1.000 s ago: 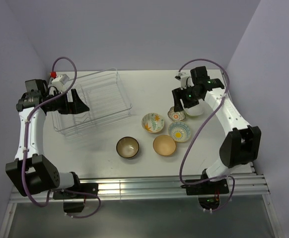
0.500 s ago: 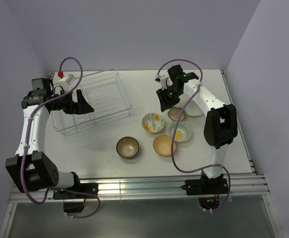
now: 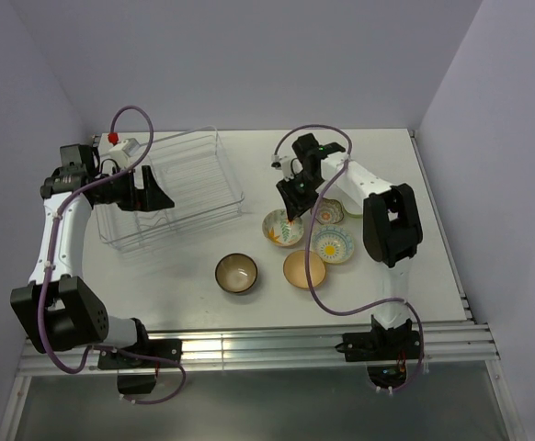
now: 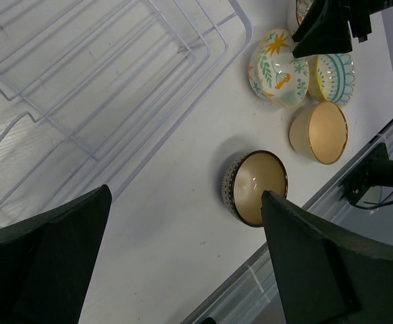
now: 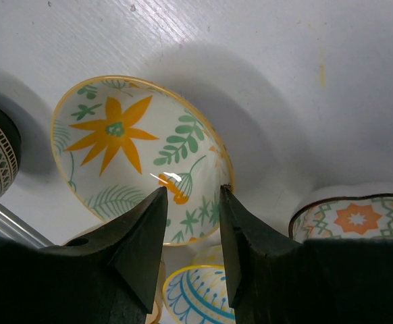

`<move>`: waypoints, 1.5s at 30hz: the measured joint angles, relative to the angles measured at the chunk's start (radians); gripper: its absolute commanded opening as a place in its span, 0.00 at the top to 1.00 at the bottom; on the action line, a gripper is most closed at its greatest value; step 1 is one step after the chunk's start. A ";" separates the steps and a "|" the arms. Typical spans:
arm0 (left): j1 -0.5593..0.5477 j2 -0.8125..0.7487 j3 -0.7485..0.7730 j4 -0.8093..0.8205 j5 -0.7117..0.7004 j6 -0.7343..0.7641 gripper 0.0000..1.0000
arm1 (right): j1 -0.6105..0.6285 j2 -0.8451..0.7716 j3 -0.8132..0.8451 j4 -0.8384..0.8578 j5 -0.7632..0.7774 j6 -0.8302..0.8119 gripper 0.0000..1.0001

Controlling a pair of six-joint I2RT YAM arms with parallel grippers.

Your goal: Load the bowls into the dish rack

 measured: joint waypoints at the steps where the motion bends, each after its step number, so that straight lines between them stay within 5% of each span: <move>1: 0.000 0.003 0.002 -0.002 0.000 0.000 0.01 | 0.001 0.007 0.000 0.000 0.000 -0.002 0.55; 45: -0.005 0.011 0.003 0.004 0.000 0.023 0.01 | -0.064 0.111 0.095 -0.026 0.000 -0.062 0.49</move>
